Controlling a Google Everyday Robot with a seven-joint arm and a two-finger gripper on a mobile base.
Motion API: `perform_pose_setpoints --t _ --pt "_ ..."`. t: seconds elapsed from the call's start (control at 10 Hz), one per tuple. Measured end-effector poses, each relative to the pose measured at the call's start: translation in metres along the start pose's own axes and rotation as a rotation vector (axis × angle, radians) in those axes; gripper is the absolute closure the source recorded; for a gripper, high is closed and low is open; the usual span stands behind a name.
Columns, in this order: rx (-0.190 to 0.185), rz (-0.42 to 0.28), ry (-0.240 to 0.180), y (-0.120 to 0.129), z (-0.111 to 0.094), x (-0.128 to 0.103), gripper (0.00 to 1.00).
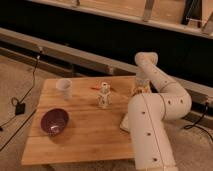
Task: Place the eraser on the white sponge
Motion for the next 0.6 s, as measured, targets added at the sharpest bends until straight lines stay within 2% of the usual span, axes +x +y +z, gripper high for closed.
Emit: perform_pose_setpoints --t 0.6 --pt "0.022 -0.016 0.023 0.0 0.0099 0.003 0.35"
